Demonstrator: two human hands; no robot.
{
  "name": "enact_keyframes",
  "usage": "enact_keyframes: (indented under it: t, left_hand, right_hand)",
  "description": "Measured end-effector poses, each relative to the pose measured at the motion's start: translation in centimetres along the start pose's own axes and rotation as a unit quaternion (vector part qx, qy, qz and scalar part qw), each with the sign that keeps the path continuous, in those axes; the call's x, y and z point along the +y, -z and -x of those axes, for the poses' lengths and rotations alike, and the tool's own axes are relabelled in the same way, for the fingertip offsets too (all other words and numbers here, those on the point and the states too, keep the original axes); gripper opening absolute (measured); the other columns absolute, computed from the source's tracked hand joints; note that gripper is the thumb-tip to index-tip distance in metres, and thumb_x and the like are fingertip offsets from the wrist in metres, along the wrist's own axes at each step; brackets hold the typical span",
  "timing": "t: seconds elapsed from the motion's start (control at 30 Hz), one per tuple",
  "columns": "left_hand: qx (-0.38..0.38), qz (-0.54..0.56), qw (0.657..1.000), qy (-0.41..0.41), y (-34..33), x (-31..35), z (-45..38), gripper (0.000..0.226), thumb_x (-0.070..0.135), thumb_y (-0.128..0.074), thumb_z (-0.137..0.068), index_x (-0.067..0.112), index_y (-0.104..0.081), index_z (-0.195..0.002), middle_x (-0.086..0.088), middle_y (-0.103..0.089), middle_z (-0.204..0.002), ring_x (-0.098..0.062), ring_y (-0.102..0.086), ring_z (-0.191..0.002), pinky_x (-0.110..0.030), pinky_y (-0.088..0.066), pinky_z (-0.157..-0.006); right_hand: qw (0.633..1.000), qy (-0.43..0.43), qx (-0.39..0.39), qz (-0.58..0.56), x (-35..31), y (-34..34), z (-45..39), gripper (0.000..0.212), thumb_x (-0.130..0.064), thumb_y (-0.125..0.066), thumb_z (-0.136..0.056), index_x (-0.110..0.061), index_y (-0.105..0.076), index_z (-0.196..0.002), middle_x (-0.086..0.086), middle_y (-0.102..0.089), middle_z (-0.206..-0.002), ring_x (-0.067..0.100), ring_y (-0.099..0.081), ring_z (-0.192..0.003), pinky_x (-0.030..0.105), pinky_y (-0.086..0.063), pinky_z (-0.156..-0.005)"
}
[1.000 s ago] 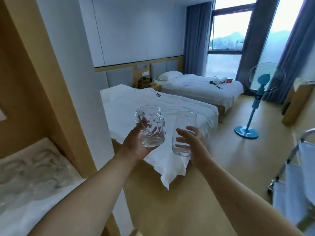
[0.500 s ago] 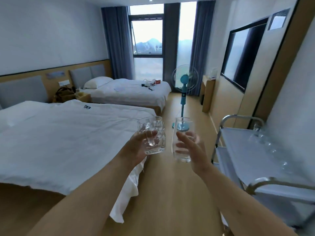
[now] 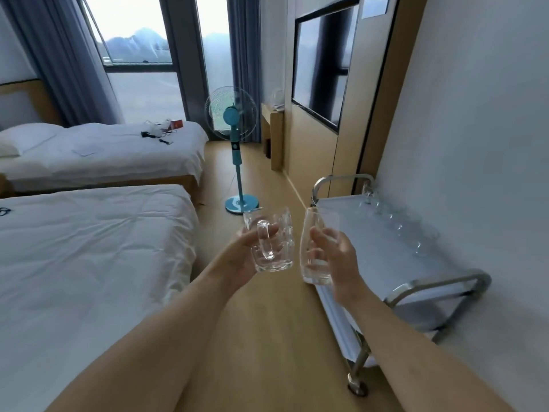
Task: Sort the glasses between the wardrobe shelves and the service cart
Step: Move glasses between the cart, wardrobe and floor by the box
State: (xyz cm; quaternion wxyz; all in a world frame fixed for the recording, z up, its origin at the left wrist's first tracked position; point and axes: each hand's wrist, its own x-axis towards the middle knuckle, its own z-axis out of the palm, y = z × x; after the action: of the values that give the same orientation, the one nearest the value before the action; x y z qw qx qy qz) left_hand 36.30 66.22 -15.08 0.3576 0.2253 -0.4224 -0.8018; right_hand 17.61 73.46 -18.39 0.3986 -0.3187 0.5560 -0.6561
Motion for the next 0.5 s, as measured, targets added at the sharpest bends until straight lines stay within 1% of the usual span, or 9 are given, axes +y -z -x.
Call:
enact_keyframes:
  t: [0.07,0.1,0.17,0.23,0.3,0.4,0.43,0.5]
  left_hand:
    - [-0.009,-0.025,1.000,0.009,0.0,-0.5,-2.4,0.097,0.019,-0.093,-0.061,-0.002,-0.045,-0.143,-0.019,-0.060,-0.116,-0.035,-0.060,-0.104,-0.060,-0.041,-0.110]
    - [-0.010,-0.033,0.999,0.016,0.0,-0.7,-3.7,0.099,0.018,-0.092,-0.061,-0.001,-0.043,-0.145,-0.021,-0.058,-0.120,-0.037,-0.058,-0.109,-0.063,-0.039,-0.111]
    - [-0.005,-0.044,0.999,0.024,0.2,-1.0,-6.5,0.103,0.017,-0.092,-0.059,0.001,-0.040,-0.146,-0.023,-0.057,-0.124,-0.039,-0.057,-0.112,-0.063,-0.040,-0.110]
    - [0.005,-0.051,0.998,0.030,0.5,-1.2,-9.8,0.106,0.017,-0.094,-0.055,0.006,-0.041,-0.146,-0.026,-0.058,-0.130,-0.038,-0.061,-0.111,-0.060,-0.045,-0.107]
    - [0.007,-0.069,0.997,0.035,0.8,-1.1,-13.1,0.106,0.017,-0.095,-0.052,0.011,-0.043,-0.144,-0.023,-0.060,-0.132,-0.035,-0.065,-0.110,-0.056,-0.049,-0.104]
    - [0.002,-0.082,0.995,0.052,1.1,-1.2,-18.5,0.101,0.017,-0.095,-0.053,0.015,-0.046,-0.142,-0.016,-0.065,-0.125,-0.032,-0.068,-0.104,-0.049,-0.056,-0.092]
    - [0.002,-0.084,0.995,0.055,1.2,-1.1,-19.6,0.100,0.017,-0.094,-0.053,0.015,-0.046,-0.141,-0.015,-0.065,-0.123,-0.031,-0.069,-0.101,-0.047,-0.056,-0.089]
    - [-0.004,-0.091,0.994,0.060,1.2,-1.1,-23.1,0.098,0.016,-0.094,-0.052,0.015,-0.048,-0.139,-0.015,-0.066,-0.121,-0.030,-0.070,-0.097,-0.047,-0.057,-0.089]
  right_hand:
    - [1.000,-0.004,0.007,0.010,0.4,0.7,-1.6,0.086,-0.058,-0.083,-0.065,-0.013,-0.055,-0.132,0.017,-0.068,-0.114,0.038,-0.070,-0.101,0.056,-0.061,-0.082]
    - [1.000,-0.009,0.014,0.010,0.7,1.1,-2.5,0.085,-0.058,-0.084,-0.064,-0.015,-0.055,-0.131,0.016,-0.068,-0.114,0.036,-0.070,-0.101,0.055,-0.062,-0.081]
    - [0.999,-0.012,0.031,0.000,1.2,1.9,-4.5,0.079,-0.054,-0.084,-0.065,-0.018,-0.054,-0.128,0.016,-0.067,-0.113,0.033,-0.070,-0.096,0.051,-0.063,-0.078]
    - [0.999,-0.006,0.044,-0.006,1.6,2.6,-7.1,0.083,-0.055,-0.084,-0.063,-0.017,-0.053,-0.129,0.017,-0.067,-0.113,0.029,-0.070,-0.091,0.047,-0.064,-0.075]
    - [0.998,-0.005,0.056,-0.005,2.1,3.3,-9.9,0.087,-0.057,-0.083,-0.063,-0.016,-0.052,-0.132,0.016,-0.067,-0.113,0.026,-0.070,-0.087,0.047,-0.064,-0.075]
    - [0.997,-0.003,0.072,-0.006,2.6,4.3,-14.5,0.091,-0.061,-0.083,-0.060,-0.016,-0.052,-0.133,0.014,-0.069,-0.112,0.025,-0.072,-0.088,0.049,-0.063,-0.077]
    - [0.997,-0.002,0.075,-0.001,2.7,4.5,-15.4,0.092,-0.062,-0.083,-0.059,-0.017,-0.052,-0.132,0.013,-0.069,-0.112,0.026,-0.073,-0.090,0.047,-0.064,-0.076]
    - [0.997,0.002,0.083,-0.002,2.8,5.1,-18.3,0.088,-0.060,-0.084,-0.061,-0.018,-0.052,-0.132,0.012,-0.069,-0.111,0.027,-0.072,-0.093,0.042,-0.064,-0.073]
